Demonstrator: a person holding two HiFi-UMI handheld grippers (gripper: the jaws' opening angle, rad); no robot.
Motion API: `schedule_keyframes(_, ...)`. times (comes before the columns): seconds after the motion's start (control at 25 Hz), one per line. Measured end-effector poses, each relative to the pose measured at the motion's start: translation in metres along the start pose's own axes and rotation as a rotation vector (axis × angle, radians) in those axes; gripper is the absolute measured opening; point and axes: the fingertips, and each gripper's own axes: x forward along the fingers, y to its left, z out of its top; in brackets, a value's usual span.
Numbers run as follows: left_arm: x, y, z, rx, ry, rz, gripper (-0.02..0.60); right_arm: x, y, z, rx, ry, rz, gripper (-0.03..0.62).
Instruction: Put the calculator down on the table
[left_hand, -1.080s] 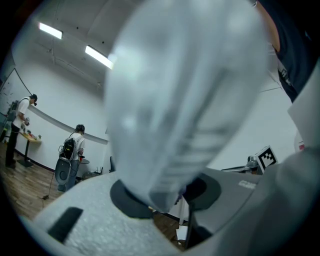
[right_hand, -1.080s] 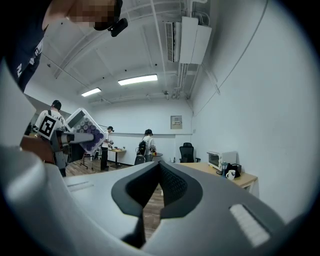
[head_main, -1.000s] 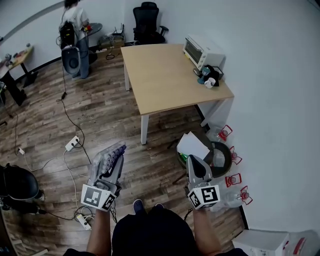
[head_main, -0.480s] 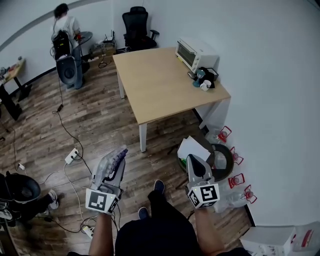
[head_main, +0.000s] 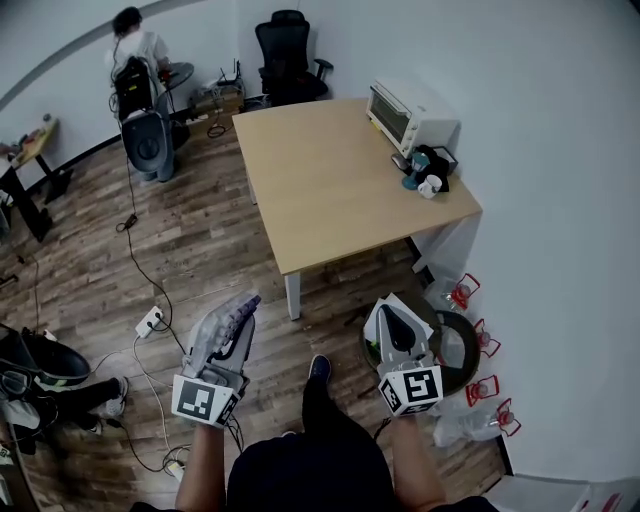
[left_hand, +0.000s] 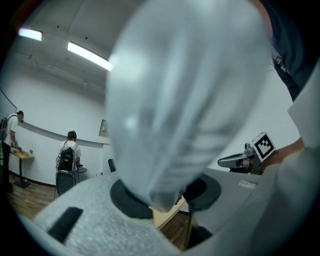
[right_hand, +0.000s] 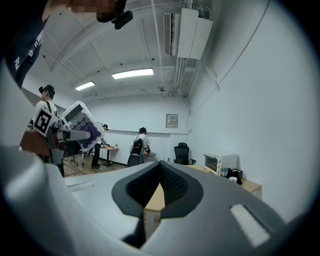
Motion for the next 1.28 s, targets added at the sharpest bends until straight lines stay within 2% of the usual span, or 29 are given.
schedule_keyframes(0.32, 0.123, 0.018, 0.008, 0.031, 0.019, 0.009, 0.133, 0.087, -0.086, 0.009, 0.032, 0.006, 0.036, 0.002)
schedule_keyframes(0.6, 0.200, 0.028, 0.022, 0.061, 0.000, 0.028, 0.133, 0.150, -0.142, 0.021, 0.056, -0.026, 0.087, 0.002)
schedule_keyframes(0.92, 0.219, 0.032, 0.026, 0.052, -0.031, 0.052, 0.133, 0.180, -0.147, 0.018, 0.041, -0.027, 0.135, 0.002)
schedule_keyframes(1.12, 0.240, 0.043, 0.008, -0.008, -0.014, 0.074, 0.133, 0.191, -0.159, 0.009, 0.035, -0.014, 0.139, 0.002)
schedule_keyframes(1.28, 0.254, 0.057, 0.004, -0.002, -0.017, 0.094, 0.133, 0.209, -0.170, 0.006, 0.031, 0.001, 0.137, 0.002)
